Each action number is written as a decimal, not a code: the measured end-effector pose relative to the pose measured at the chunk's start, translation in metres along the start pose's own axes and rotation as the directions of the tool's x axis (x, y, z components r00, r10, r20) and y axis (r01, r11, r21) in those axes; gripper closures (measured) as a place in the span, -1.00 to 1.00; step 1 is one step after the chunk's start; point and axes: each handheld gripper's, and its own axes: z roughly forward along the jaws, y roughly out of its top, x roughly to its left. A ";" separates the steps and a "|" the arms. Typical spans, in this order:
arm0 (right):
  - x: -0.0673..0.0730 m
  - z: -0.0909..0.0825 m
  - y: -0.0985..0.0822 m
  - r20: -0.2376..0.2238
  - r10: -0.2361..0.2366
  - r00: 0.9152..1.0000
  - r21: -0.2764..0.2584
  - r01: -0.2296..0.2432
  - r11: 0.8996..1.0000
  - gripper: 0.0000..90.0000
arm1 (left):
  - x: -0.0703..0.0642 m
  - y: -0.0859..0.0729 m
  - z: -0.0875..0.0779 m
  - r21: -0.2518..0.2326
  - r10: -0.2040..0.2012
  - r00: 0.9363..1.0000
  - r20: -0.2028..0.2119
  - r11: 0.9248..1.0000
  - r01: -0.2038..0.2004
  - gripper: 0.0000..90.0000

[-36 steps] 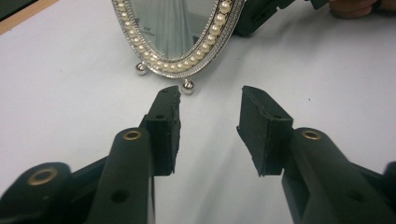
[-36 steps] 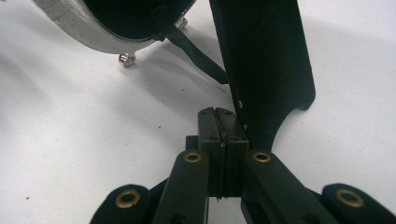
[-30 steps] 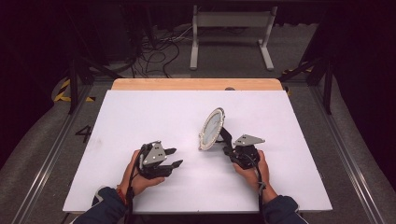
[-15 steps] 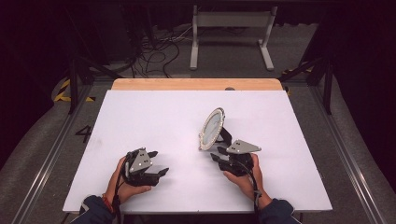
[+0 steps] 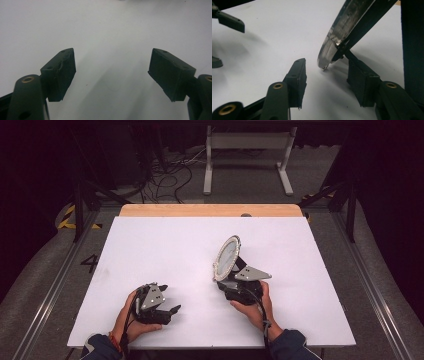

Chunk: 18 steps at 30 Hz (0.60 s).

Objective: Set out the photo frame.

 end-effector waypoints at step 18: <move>0.001 0.021 0.012 0.092 0.089 0.992 -0.024 -0.087 0.996 0.26 | 0.001 -0.007 -0.003 0.018 -0.020 0.999 -0.026 1.000 0.020 -0.57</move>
